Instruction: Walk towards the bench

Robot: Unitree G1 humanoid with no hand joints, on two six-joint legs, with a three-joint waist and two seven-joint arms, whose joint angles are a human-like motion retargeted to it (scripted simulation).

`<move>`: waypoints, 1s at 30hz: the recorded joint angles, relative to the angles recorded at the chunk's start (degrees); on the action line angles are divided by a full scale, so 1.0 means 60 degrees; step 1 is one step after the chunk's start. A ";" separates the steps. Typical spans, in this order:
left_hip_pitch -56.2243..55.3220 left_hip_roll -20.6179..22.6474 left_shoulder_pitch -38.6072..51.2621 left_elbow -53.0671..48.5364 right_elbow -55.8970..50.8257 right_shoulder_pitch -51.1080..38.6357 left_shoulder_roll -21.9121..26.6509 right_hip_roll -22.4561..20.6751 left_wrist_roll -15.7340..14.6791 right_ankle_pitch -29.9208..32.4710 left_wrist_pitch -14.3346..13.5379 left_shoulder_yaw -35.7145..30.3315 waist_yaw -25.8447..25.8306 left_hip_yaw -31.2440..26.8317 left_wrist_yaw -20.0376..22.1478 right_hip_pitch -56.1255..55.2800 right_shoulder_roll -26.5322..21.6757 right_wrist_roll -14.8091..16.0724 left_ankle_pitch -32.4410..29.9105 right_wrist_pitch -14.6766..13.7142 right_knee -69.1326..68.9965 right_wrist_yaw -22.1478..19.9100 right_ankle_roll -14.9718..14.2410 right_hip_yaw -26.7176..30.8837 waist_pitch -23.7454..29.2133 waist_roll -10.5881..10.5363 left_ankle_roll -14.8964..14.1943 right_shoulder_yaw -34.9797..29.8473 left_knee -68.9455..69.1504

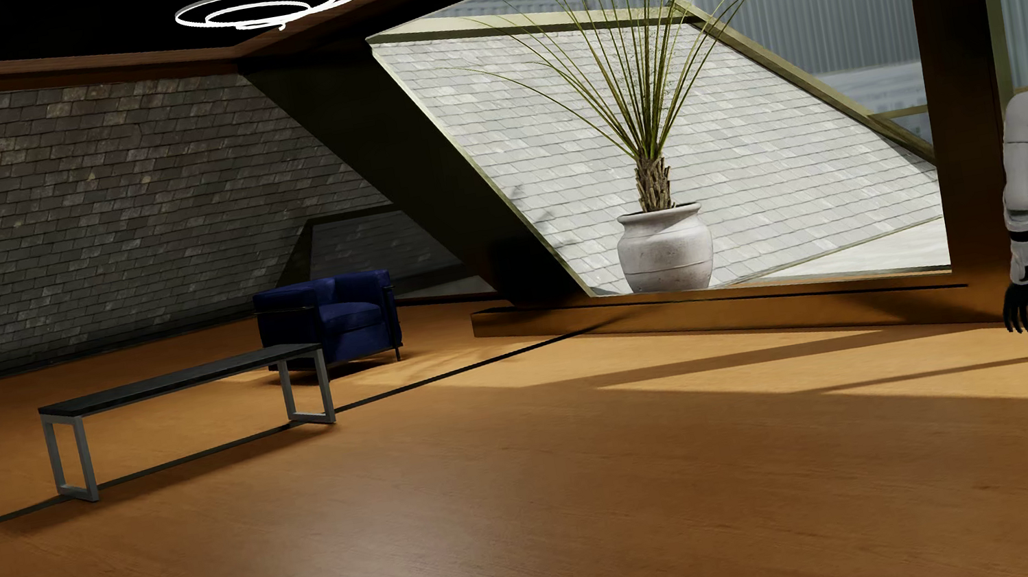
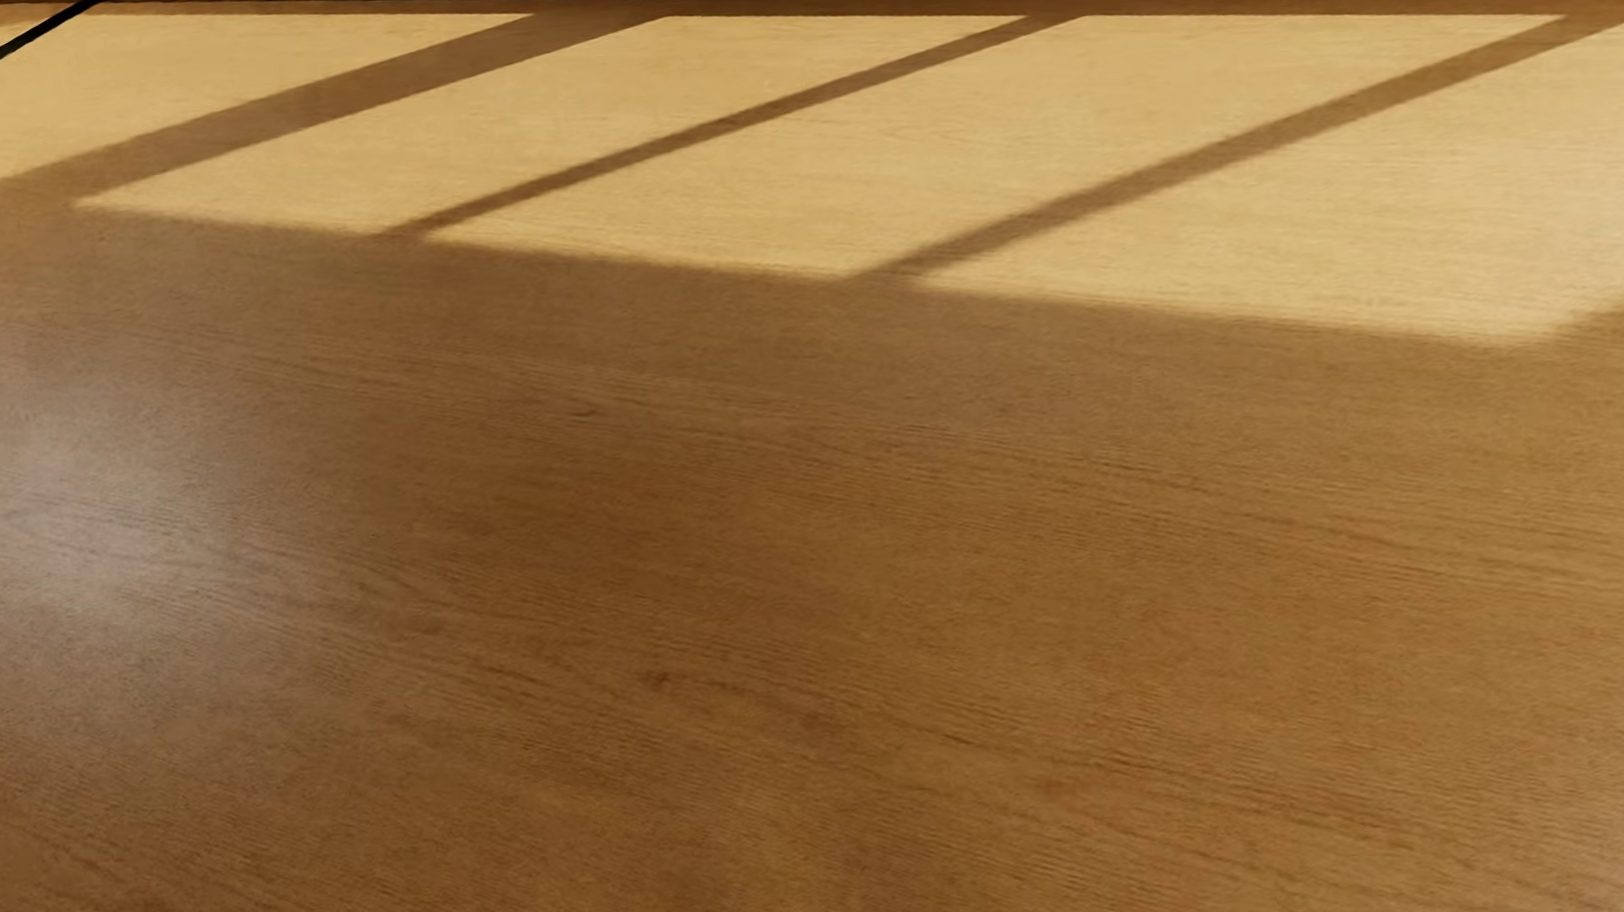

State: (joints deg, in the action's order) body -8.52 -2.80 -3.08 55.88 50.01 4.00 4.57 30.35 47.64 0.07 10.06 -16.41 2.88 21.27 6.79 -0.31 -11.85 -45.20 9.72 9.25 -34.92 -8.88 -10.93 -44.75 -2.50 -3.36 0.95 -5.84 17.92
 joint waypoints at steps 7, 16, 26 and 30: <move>0.0465 0.2577 0.0268 -0.0240 -0.1264 0.0338 -0.0498 -0.0366 -0.0980 -0.1866 0.0143 0.1239 -0.0432 -0.3109 -0.0298 -0.2851 0.0424 0.0397 0.0501 -0.0410 -0.2899 -0.0030 0.1489 0.4600 0.0594 0.0944 0.0832 0.0084 0.0694; 0.1755 0.3362 -0.0098 -0.4211 -0.0943 0.0639 -0.0625 -0.5406 -0.1076 0.0083 -0.3031 0.2065 -0.0209 -0.6559 0.2316 -0.4829 0.0332 -0.0329 0.0292 -0.0365 0.3318 0.0723 0.0310 0.7658 0.0871 0.0948 0.1562 -0.0956 0.0207; 0.2363 0.3011 -0.0207 0.0676 0.0079 0.0564 0.0326 -0.6122 0.1152 0.0300 -0.0564 -0.0500 -0.0567 -0.6315 -0.1595 -0.3460 0.0889 0.0068 -0.2988 -0.0090 0.3241 -0.0026 0.0988 0.7516 0.0522 -0.0227 0.0725 0.0362 0.2702; -0.0523 0.1632 0.0164 0.0807 0.0019 0.0501 0.1677 -0.6005 0.1595 -0.1337 -0.1692 -0.0994 -0.1276 -0.4610 -0.3509 -0.3110 0.1712 0.0277 -0.3398 -0.0726 0.1907 -0.0758 0.1870 0.5812 0.0569 -0.0547 -0.2534 0.1184 0.7849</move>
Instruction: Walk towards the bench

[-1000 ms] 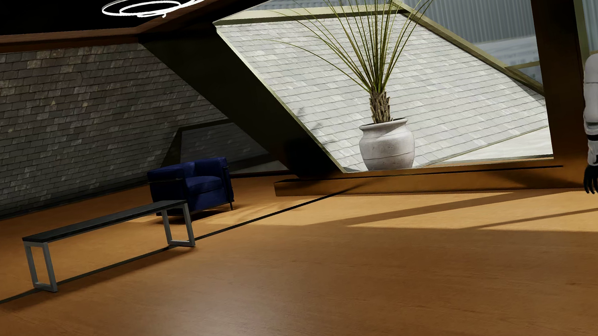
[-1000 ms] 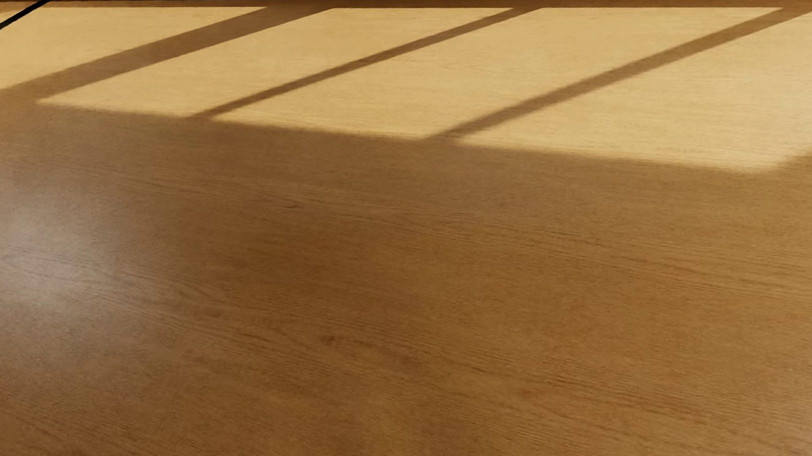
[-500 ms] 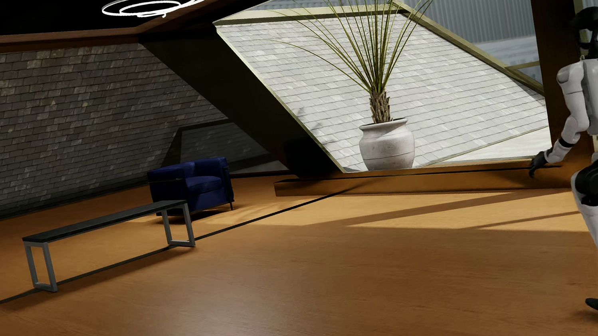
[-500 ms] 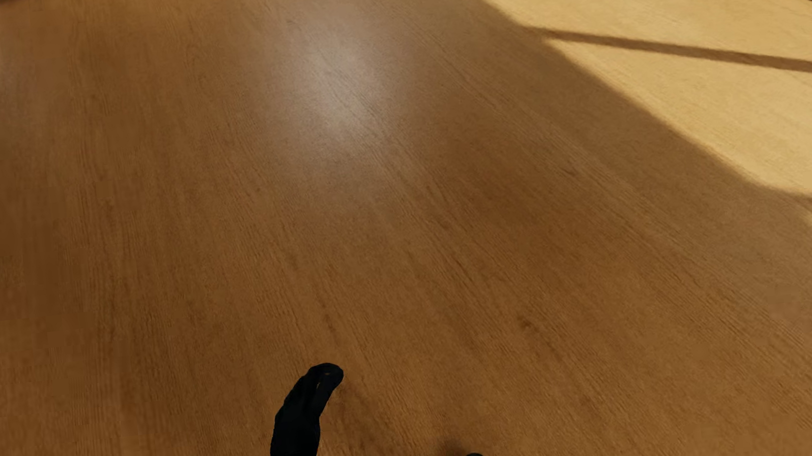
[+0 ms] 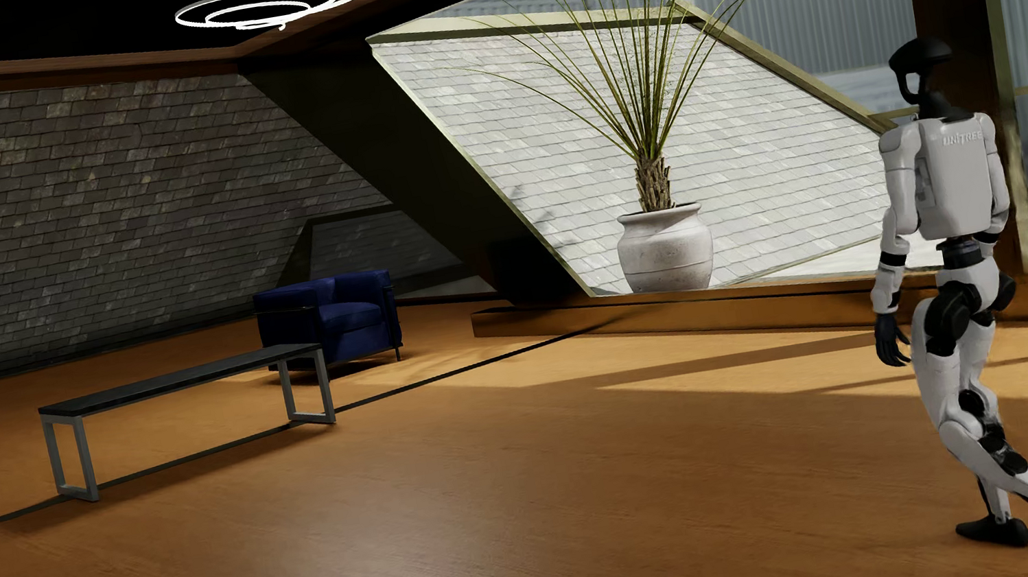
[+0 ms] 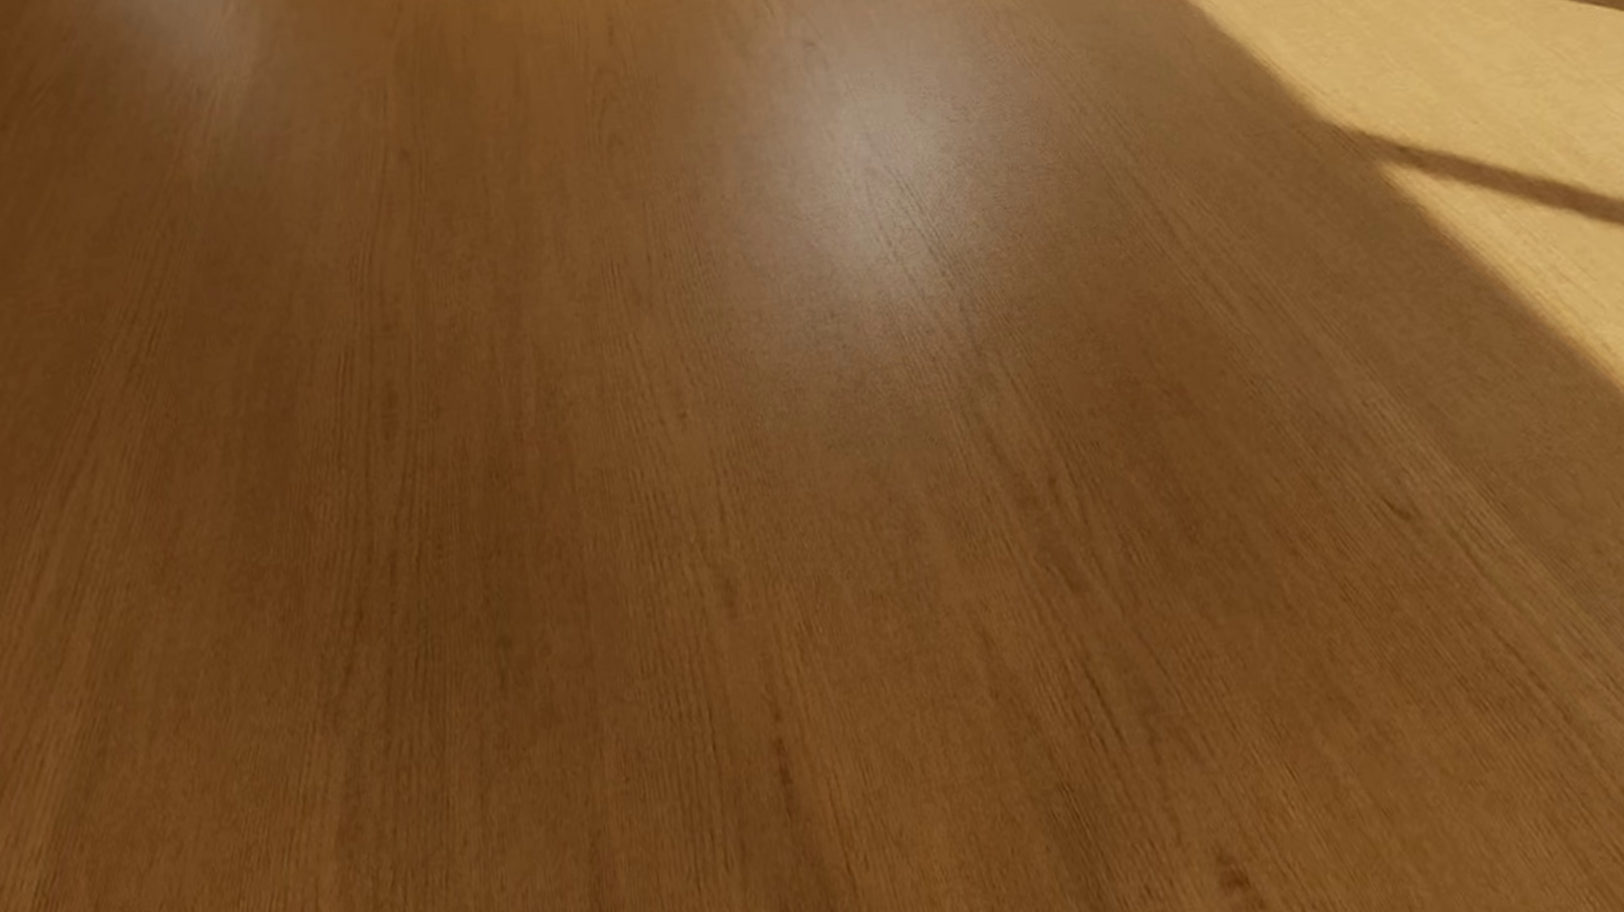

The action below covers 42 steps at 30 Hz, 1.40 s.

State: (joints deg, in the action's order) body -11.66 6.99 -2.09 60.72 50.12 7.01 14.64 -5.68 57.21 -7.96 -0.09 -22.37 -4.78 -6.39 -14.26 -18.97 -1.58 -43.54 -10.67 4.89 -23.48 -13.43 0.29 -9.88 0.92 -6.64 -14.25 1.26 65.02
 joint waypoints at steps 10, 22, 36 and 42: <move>-0.3772 -0.1374 -0.0792 -0.4378 -0.0687 -0.1014 -0.0974 0.0182 -0.2199 -0.2292 0.0301 0.2910 0.1230 -0.0313 0.4123 0.3679 -0.0624 -0.0640 0.1343 -0.0543 0.0886 0.0726 -0.0051 -0.1302 0.0091 0.0278 0.2256 -0.1579 -0.7370; -0.0893 0.0627 -0.0902 0.0455 -0.1618 -0.0265 -0.2680 0.3661 -0.0567 0.2507 0.1773 0.3805 0.1299 0.1390 0.4377 0.0875 -0.2300 -0.0859 0.2804 -0.0055 -0.7998 0.2102 -0.1013 0.0820 0.0419 0.2229 0.2757 -0.2779 -0.6697; 0.3258 0.0008 0.2603 -0.2273 -0.0479 0.1134 -0.1963 0.1756 -0.1272 0.2363 0.0228 0.0817 0.0587 0.0587 0.4440 -0.2052 -0.0715 -0.0578 0.4059 0.0860 0.0942 0.1540 -0.0720 0.0564 0.0047 0.1492 0.2855 -0.1246 -0.7151; 0.0924 -0.2295 0.1411 -0.0007 -0.0400 0.0266 -0.1410 0.0332 -0.0278 0.0743 0.1719 -0.0645 0.0367 0.1468 0.2961 -0.0249 -0.0163 -0.0790 -0.1001 0.0791 0.0240 0.1385 0.0390 -0.0278 -0.0266 0.0399 0.1162 -0.0705 -0.0883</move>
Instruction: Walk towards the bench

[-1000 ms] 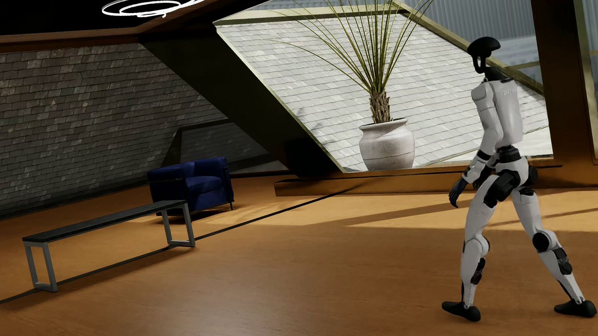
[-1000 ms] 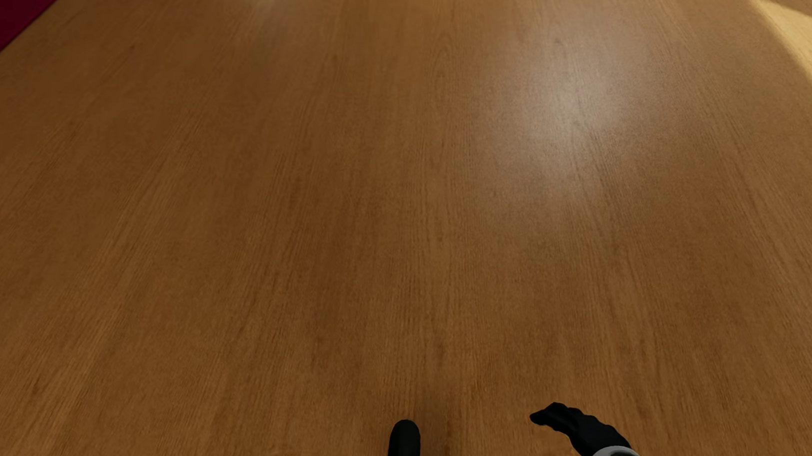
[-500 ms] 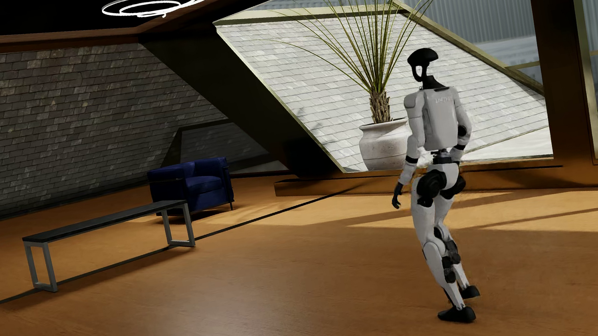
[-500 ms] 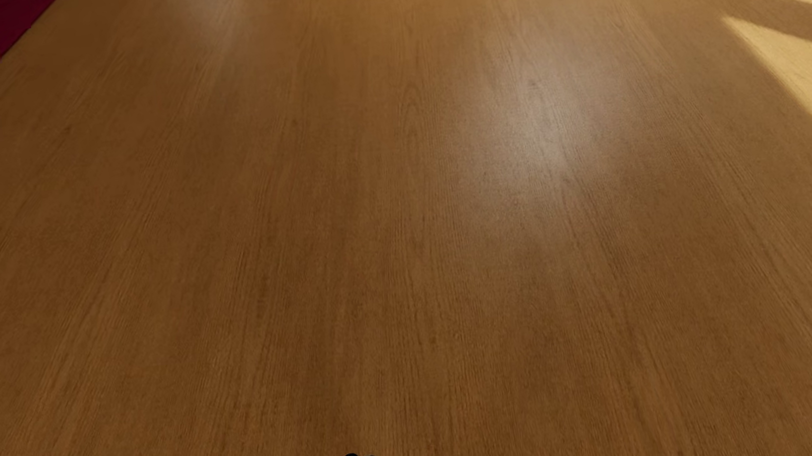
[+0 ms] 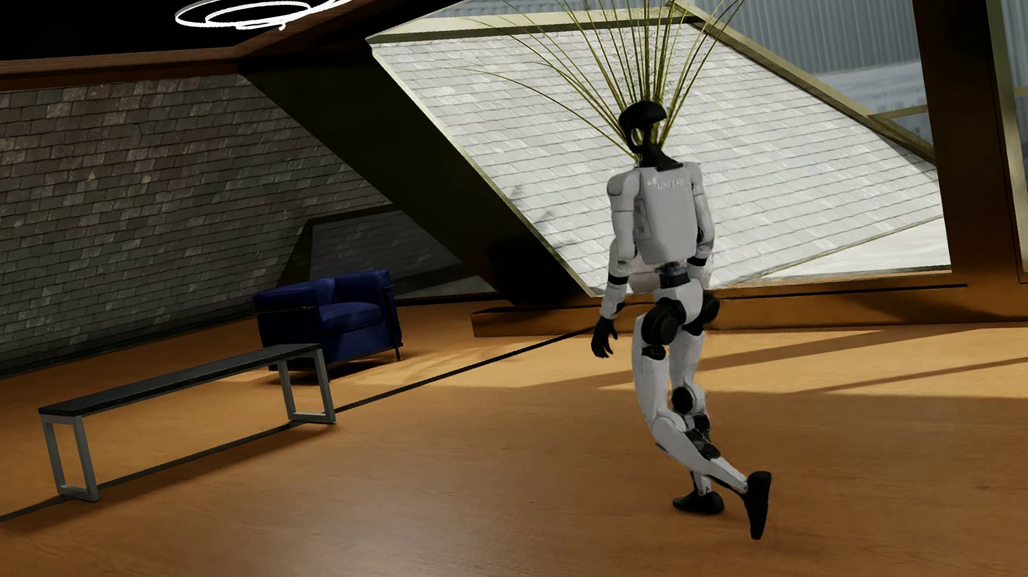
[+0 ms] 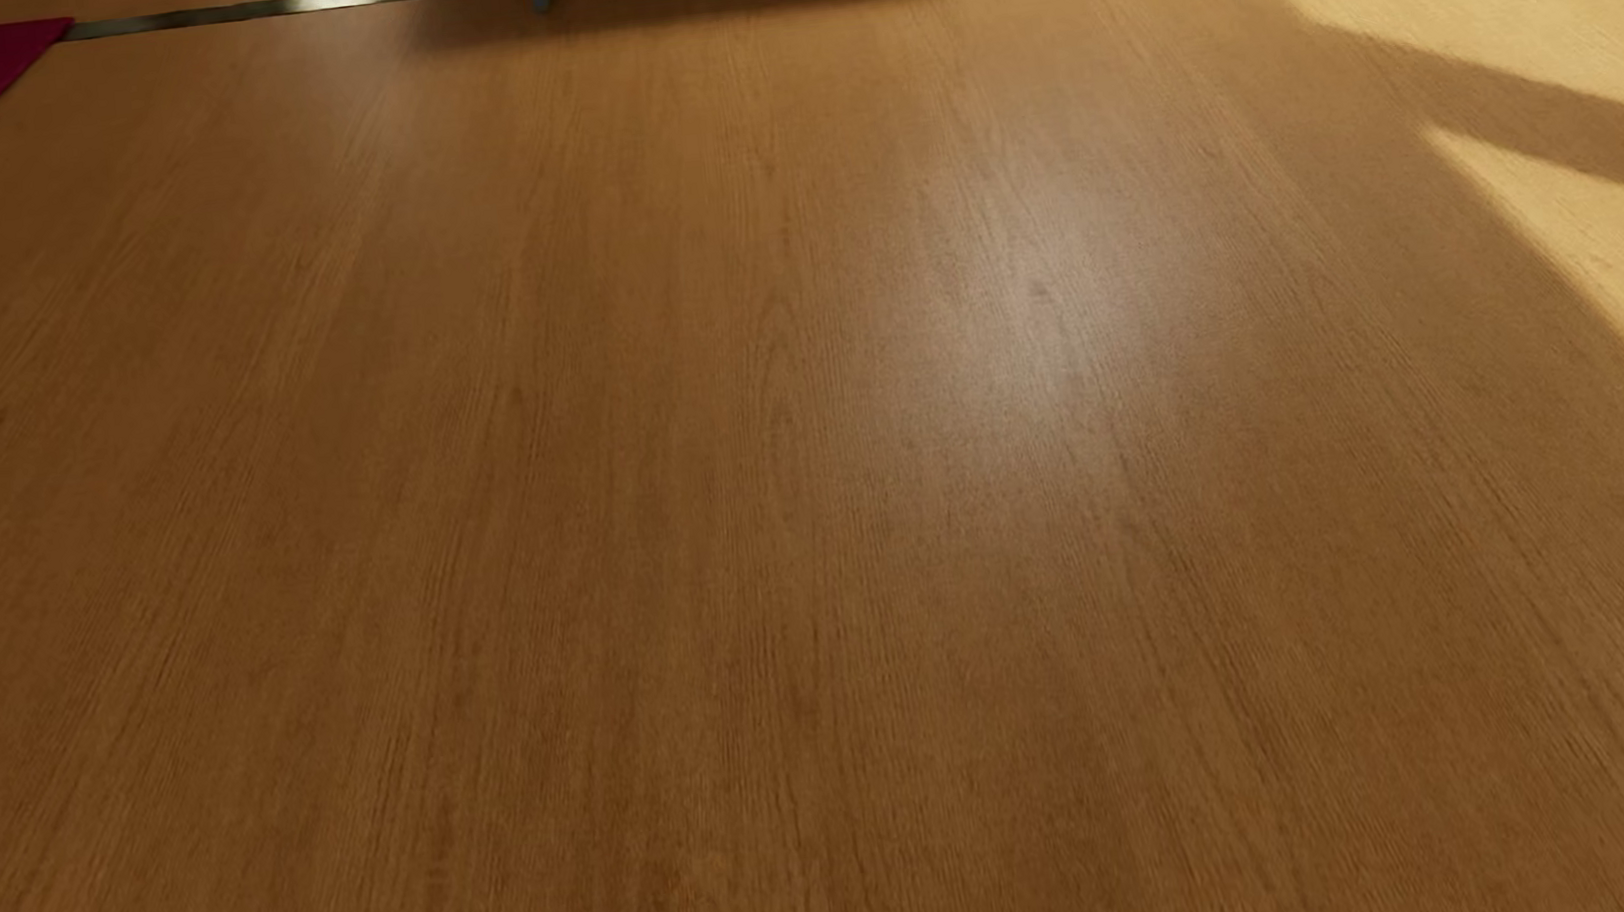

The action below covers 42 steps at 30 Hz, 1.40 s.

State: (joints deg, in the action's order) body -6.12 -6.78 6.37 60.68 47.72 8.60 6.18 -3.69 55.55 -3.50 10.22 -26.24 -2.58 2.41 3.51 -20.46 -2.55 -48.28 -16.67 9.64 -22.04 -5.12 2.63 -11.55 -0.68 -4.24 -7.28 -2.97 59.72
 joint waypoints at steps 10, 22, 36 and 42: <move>-0.4172 0.0826 -0.2419 -0.2106 -0.0163 -0.1719 0.0499 -0.0629 -0.2027 -0.2638 -0.0257 0.1721 0.0989 -0.0791 0.0884 0.3737 -0.0586 0.0024 0.2938 -0.0988 0.0451 -0.0764 -0.0109 0.0134 0.0260 -0.0239 0.1063 -0.0609 -0.5981; -0.2092 0.2600 -0.2241 -0.0650 0.0372 -0.0209 -0.0803 0.2426 -0.1367 0.2602 -0.0261 0.2349 0.1038 0.0450 0.1667 0.1863 -0.1491 -0.0637 0.3119 -0.0650 -0.7558 0.1313 -0.1930 0.1008 0.0163 0.1324 0.1643 -0.1913 -0.6211; 0.2520 0.2921 0.0400 -0.1945 -0.0801 0.0618 -0.0194 0.0905 -0.0665 0.1236 -0.1416 0.0176 -0.0119 -0.0646 0.2514 -0.1846 -0.0685 0.0258 0.5246 0.0002 0.0629 0.0283 -0.0955 0.1408 0.0028 0.1274 0.1706 -0.0067 -0.6491; 0.0383 0.1398 -0.0670 -0.0191 -0.0199 0.0481 -0.0007 0.0003 -0.0560 -0.0088 -0.0019 0.0195 -0.0320 -0.1060 0.1979 -0.0327 0.0108 0.0090 0.0463 0.0117 -0.0474 0.0181 0.0178 0.0090 -0.0028 0.0356 -0.1133 0.0423 -0.0338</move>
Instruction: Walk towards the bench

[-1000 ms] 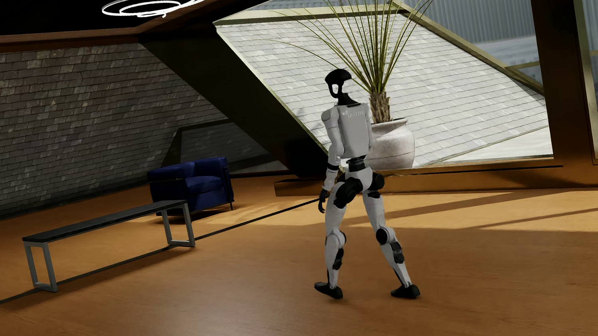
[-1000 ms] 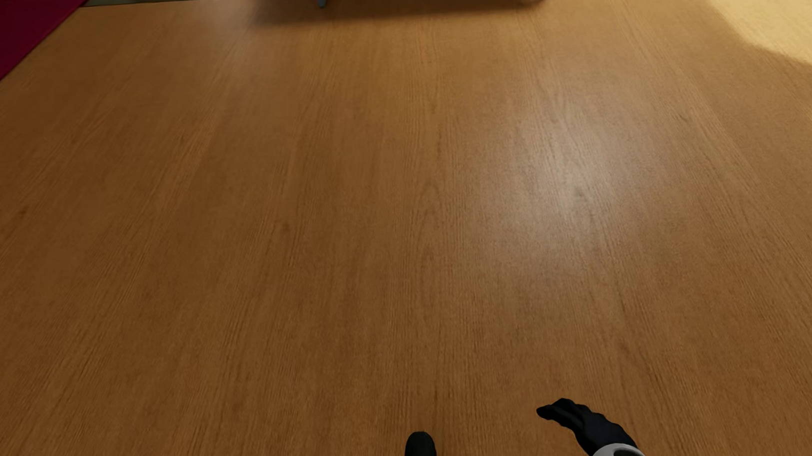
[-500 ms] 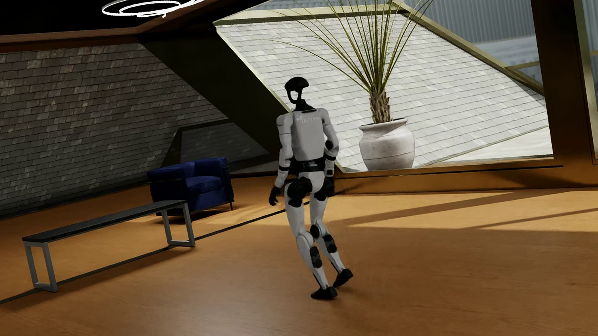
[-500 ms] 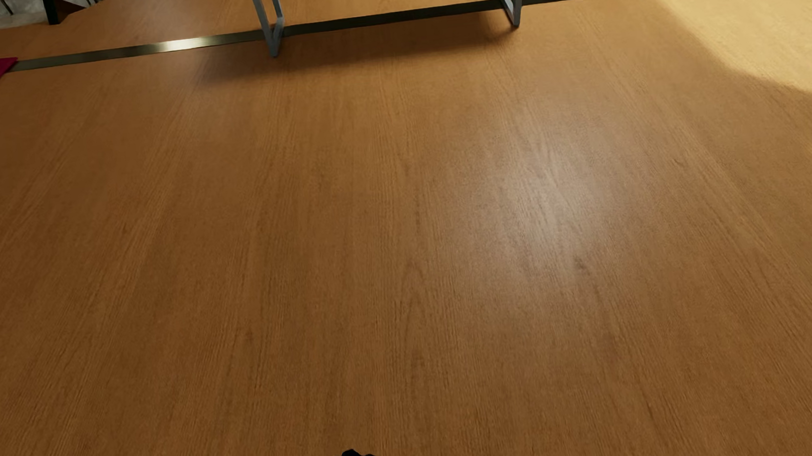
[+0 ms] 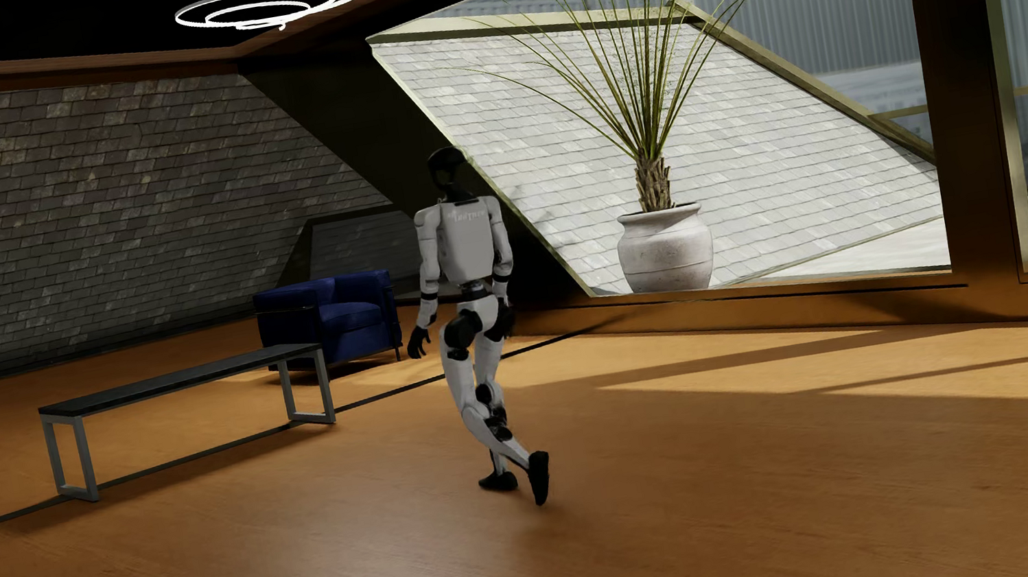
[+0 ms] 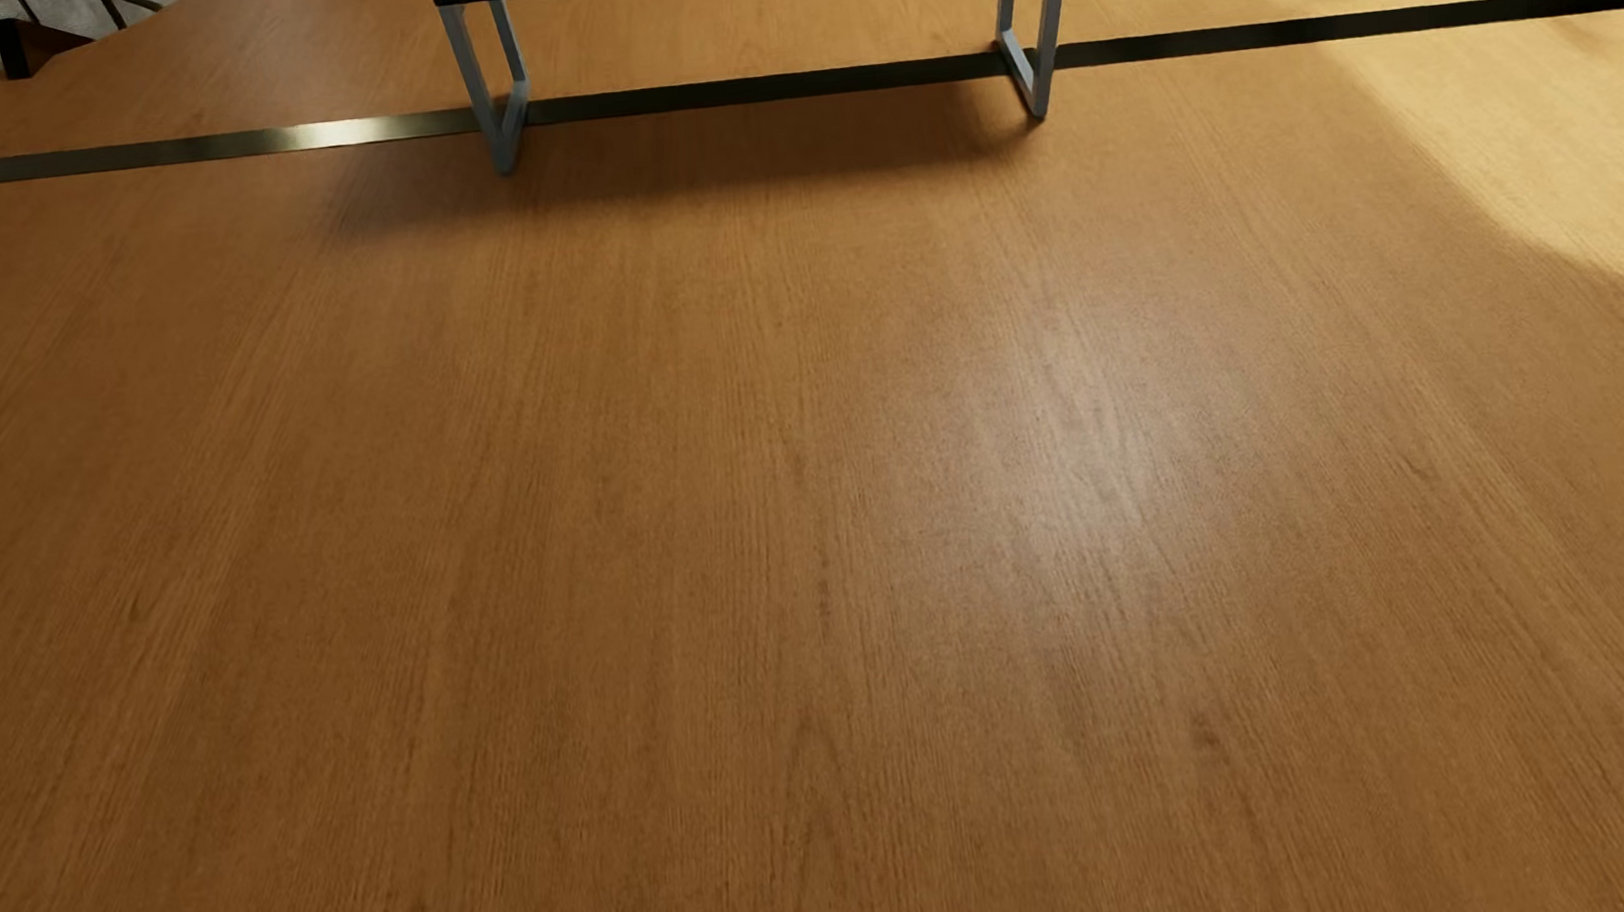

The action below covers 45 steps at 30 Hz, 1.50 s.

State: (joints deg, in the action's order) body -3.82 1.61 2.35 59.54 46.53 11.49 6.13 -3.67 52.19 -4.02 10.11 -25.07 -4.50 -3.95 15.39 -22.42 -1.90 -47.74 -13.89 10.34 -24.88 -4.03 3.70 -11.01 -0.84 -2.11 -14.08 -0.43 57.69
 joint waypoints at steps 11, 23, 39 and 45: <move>-0.4604 -0.1110 -0.1787 -0.2010 0.0115 -0.2303 0.0786 -0.1316 -0.1655 -0.1710 0.0034 0.1976 0.1139 0.0928 -0.0474 0.4111 -0.0447 -0.0294 0.2397 -0.1014 0.1252 -0.0781 -0.0125 0.0553 0.0123 -0.0621 0.1798 -0.0986 -0.6340; -0.2287 0.1114 -0.0887 -0.0384 0.0333 -0.1076 -0.0504 0.1592 -0.0208 0.2979 -0.0473 0.1661 0.1237 0.1776 -0.0736 0.1436 -0.1512 -0.0477 0.2769 -0.0766 -0.7411 0.0630 -0.3019 0.1665 0.0124 0.0779 0.3224 -0.2065 -0.6085; 0.2525 0.1551 0.0516 -0.0542 -0.0084 0.0234 -0.0675 0.0634 -0.0708 0.1401 -0.0447 0.0554 0.0132 -0.0612 -0.0120 -0.0888 -0.0444 0.0078 0.3027 0.0049 0.0626 -0.0282 -0.0224 0.0704 -0.0025 0.0376 0.1957 -0.0195 -0.5493; -0.1994 0.0087 -0.0077 -0.0630 0.0168 -0.0497 0.1415 -0.0012 0.0271 -0.0548 -0.1179 -0.0610 -0.0158 -0.0407 -0.2600 0.0935 0.0081 -0.0128 0.1019 -0.0544 0.0216 -0.0584 0.0094 -0.0870 0.0045 -0.0347 -0.0039 -0.0176 0.2092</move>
State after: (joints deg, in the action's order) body -15.79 2.13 1.89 55.76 47.54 8.51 14.62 -3.74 53.81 -7.31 3.03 -28.73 -5.44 -6.39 -0.22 -16.82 -1.42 -48.51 -7.78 7.08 -23.59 -7.53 4.26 -16.23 -0.58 -4.19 -14.31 -1.49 70.24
